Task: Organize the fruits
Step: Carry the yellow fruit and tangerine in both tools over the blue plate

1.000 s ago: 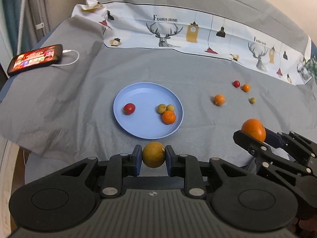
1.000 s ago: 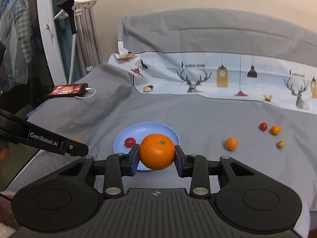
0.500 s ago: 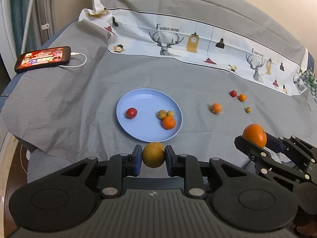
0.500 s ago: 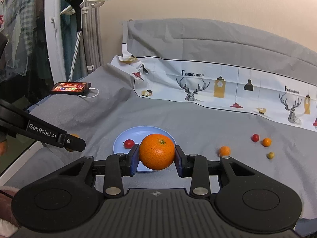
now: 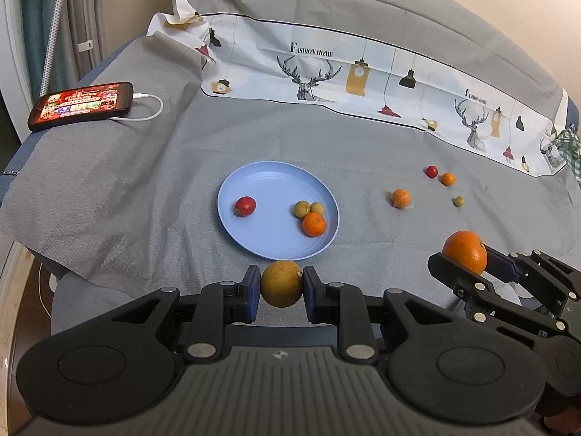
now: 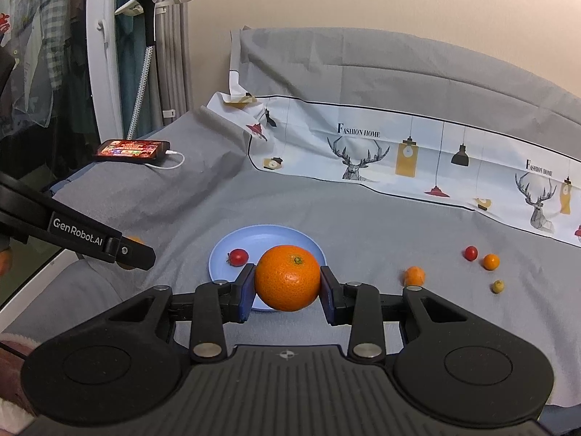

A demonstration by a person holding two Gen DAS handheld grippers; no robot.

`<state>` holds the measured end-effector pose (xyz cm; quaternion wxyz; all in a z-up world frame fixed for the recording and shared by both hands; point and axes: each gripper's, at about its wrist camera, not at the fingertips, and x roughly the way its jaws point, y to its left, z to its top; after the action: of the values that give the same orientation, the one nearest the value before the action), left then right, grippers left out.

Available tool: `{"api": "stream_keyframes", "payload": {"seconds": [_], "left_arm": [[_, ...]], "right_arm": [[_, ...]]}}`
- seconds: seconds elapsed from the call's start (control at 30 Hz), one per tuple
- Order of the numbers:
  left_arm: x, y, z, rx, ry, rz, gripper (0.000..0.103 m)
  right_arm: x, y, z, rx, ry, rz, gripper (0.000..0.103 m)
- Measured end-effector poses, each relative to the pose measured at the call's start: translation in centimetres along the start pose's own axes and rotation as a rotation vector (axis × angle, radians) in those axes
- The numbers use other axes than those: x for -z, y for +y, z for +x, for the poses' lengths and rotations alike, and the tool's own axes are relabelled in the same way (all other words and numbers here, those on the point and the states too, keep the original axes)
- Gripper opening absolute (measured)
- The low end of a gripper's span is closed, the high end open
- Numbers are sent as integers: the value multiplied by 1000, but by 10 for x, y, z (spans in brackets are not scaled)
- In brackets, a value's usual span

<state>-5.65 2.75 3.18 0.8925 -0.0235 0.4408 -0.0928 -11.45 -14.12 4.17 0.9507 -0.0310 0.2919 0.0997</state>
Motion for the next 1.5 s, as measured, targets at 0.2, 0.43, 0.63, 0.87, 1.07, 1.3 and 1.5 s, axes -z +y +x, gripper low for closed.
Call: {"api": "stream_keyframes", "payload": {"seconds": [0.2, 0.43, 0.63, 0.87, 1.07, 1.3, 1.5], "left_arm": [[-1, 2, 6, -1, 12, 1, 27], [-3, 5, 18, -1, 41, -5, 27], [-7, 8, 32, -2, 69, -15, 27], [-17, 13, 55, -10, 102, -28, 27], [-34, 18, 81, -32, 122, -26, 27], [-57, 22, 128, -47, 160, -20, 27], [-75, 21, 178, -52, 210, -5, 27]], "right_arm": [[0, -1, 6, -3, 17, 6, 38], [2, -1, 15, -9, 42, 10, 38], [3, -2, 28, -13, 77, 15, 38], [3, -2, 46, -8, 104, 0, 38], [2, -4, 74, -11, 140, 12, 38], [1, -8, 121, -26, 187, 13, 38], [2, -8, 170, -53, 246, 8, 38]]}}
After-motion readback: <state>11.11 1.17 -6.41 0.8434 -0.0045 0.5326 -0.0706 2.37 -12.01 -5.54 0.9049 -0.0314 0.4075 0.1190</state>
